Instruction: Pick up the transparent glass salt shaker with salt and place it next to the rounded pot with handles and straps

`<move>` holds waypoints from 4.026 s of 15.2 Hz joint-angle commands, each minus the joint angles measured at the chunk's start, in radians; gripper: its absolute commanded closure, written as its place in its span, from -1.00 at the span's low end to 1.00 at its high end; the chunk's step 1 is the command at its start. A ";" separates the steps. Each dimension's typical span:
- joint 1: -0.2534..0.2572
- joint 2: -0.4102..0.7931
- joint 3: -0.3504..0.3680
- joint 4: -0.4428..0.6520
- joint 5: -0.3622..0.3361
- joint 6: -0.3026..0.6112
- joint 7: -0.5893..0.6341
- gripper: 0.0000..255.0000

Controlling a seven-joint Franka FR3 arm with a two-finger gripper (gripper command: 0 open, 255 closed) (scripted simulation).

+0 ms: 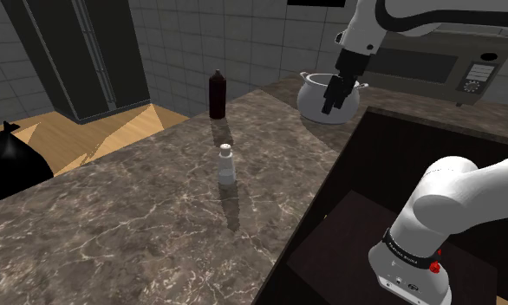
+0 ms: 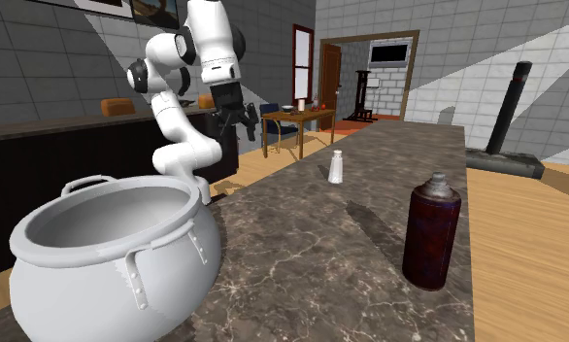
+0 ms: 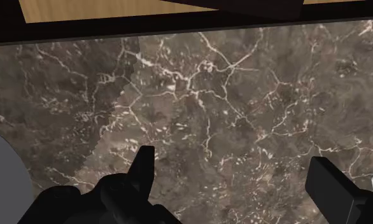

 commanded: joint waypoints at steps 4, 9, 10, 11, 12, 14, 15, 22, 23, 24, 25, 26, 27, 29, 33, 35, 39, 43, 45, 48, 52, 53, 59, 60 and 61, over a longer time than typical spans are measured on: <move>0.012 0.006 0.088 -0.012 0.036 0.040 0.104 -1.00; 0.026 0.055 0.238 0.000 0.083 0.111 0.279 -1.00; 0.027 0.070 0.268 0.008 0.090 0.126 0.313 -1.00; 0.027 0.087 0.298 0.017 0.095 0.140 0.349 -1.00; 0.025 0.106 0.329 0.028 0.099 0.154 0.384 -1.00; 0.020 0.149 0.390 0.055 0.103 0.181 0.456 -1.00; 0.016 0.172 0.421 0.071 0.102 0.194 0.492 -1.00; -0.049 0.381 0.649 0.227 0.031 0.268 0.768 -1.00; -0.062 0.418 0.684 0.256 0.009 0.275 0.812 -1.00; -0.077 0.457 0.721 0.286 -0.017 0.280 0.858 -1.00; -0.092 0.499 0.758 0.319 -0.048 0.283 0.907 -1.00; -0.108 0.545 0.797 0.353 -0.084 0.284 0.958 -1.00; -0.113 0.564 0.812 0.366 -0.100 0.284 0.978 -1.00; -0.114 0.573 0.815 0.347 -0.106 0.310 0.983 -1.00; -0.120 0.594 0.824 0.309 -0.122 0.363 0.995 -1.00; -0.123 0.603 0.827 0.296 -0.129 0.383 1.000 -1.00; -0.123 0.603 0.828 0.296 -0.129 0.383 1.000 -1.00; -0.123 0.603 0.828 0.296 -0.129 0.383 1.000 1.00; -0.123 0.603 0.828 0.296 -0.129 0.383 1.000 1.00; -0.123 0.603 0.827 0.296 -0.129 0.383 1.000 1.00; -0.123 0.603 0.828 0.296 -0.129 0.383 1.000 1.00; -0.122 0.599 0.825 0.306 -0.126 0.370 0.996 1.00; -0.121 0.584 0.812 0.375 -0.114 0.291 0.977 1.00; -0.122 0.582 0.810 0.387 -0.113 0.278 0.974 1.00; -0.122 0.581 0.808 0.399 -0.112 0.265 0.972 1.00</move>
